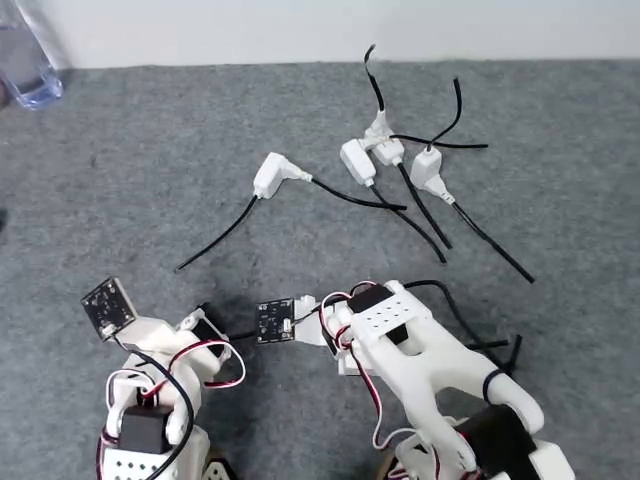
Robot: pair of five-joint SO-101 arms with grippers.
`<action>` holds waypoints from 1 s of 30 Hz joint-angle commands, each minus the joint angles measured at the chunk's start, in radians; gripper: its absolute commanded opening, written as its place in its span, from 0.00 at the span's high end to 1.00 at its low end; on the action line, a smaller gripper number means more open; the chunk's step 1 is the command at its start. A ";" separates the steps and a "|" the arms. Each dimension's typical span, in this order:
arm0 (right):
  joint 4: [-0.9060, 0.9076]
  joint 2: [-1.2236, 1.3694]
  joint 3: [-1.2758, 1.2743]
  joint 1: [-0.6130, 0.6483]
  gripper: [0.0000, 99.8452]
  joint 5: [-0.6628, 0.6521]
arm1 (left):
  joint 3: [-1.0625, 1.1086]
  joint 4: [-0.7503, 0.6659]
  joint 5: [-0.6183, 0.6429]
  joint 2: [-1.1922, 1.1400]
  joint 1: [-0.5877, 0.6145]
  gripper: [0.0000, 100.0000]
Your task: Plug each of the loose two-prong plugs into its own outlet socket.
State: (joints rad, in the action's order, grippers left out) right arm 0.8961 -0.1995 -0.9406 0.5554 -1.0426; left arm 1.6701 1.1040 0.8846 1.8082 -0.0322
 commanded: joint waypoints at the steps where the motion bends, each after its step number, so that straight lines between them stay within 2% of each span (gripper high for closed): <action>1: -0.005 0.010 0.068 0.002 0.77 0.012 | -0.004 0.002 -0.009 0.012 0.000 0.98; 9: 0.136 -0.110 0.109 0.013 0.77 0.015 | -0.004 -0.002 -0.009 0.012 0.003 0.98; 14: 0.127 -0.110 0.104 0.013 0.77 0.017 | -0.004 -0.002 -0.009 0.012 0.005 0.98; 21: 0.016 0.042 0.104 0.013 0.77 0.051 | -0.004 0.000 -0.009 0.012 0.005 0.98; 30: 0.013 0.065 0.126 0.007 0.77 0.051 | -0.004 0.002 -0.009 0.012 0.005 0.98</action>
State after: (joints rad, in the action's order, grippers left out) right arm 0.9344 -0.1427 -0.8623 0.5616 -1.0012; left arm 1.6701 1.1040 0.8846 1.8082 -0.0307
